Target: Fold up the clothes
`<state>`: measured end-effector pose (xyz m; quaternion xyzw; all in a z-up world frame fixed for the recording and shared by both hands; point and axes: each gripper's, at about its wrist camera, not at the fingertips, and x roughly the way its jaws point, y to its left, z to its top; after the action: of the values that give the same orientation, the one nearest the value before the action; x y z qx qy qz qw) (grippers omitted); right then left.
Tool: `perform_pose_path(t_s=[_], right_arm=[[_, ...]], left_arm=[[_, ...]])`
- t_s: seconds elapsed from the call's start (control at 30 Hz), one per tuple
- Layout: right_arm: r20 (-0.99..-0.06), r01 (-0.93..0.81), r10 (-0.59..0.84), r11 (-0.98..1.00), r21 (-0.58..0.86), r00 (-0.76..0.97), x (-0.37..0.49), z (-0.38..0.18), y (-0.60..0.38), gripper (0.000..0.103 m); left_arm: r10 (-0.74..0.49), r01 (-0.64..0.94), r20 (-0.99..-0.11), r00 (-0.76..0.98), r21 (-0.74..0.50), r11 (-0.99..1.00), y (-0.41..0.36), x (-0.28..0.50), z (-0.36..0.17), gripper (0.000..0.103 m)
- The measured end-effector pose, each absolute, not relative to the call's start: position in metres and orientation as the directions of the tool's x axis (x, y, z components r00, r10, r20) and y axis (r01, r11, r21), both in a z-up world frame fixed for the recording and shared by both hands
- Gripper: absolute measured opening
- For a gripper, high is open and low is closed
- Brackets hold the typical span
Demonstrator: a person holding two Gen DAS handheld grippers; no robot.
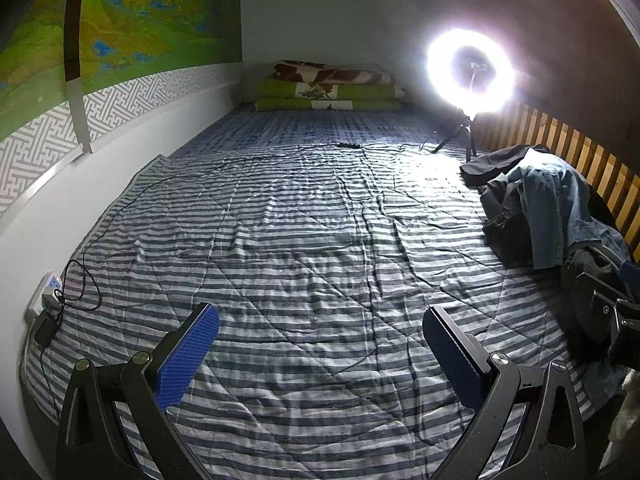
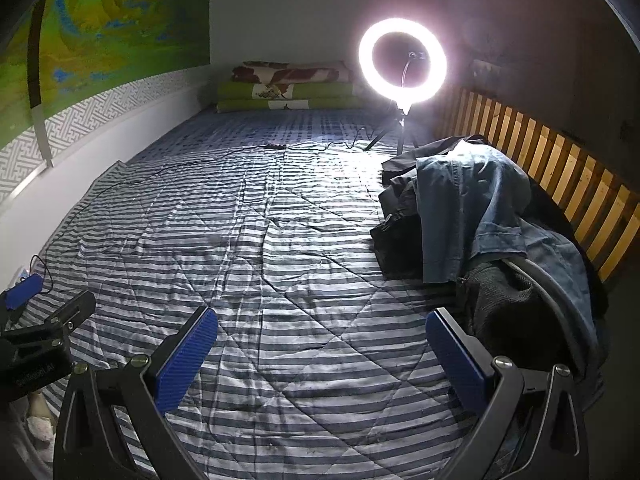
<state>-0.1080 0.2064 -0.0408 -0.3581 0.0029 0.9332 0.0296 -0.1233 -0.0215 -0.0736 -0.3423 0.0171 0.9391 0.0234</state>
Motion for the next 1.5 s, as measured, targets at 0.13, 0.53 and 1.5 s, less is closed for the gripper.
perform_pose_path(t_s=[0.13, 0.53, 1.5], right_arm=[[-0.666, -0.064, 0.061, -0.998, -0.019, -0.743, -0.112, -0.042, 0.209, 0.102], [-0.679, -0.061, 0.047, -0.998, -0.004, -0.733, -0.126, -0.051, 0.215, 0.102], [-0.681, -0.054, 0.008, -0.998, 0.045, -0.732, -0.244, 0.001, 0.317, 0.102]], left_arm=[[0.037, -0.063, -0.649, -0.76, 0.018, -0.998, -0.019, -0.127, -0.076, 0.103], [0.046, -0.072, -0.666, -0.744, 0.011, -0.997, -0.015, -0.141, -0.084, 0.103], [0.039, -0.074, -0.676, -0.736, 0.024, -0.997, -0.019, -0.186, -0.086, 0.103]])
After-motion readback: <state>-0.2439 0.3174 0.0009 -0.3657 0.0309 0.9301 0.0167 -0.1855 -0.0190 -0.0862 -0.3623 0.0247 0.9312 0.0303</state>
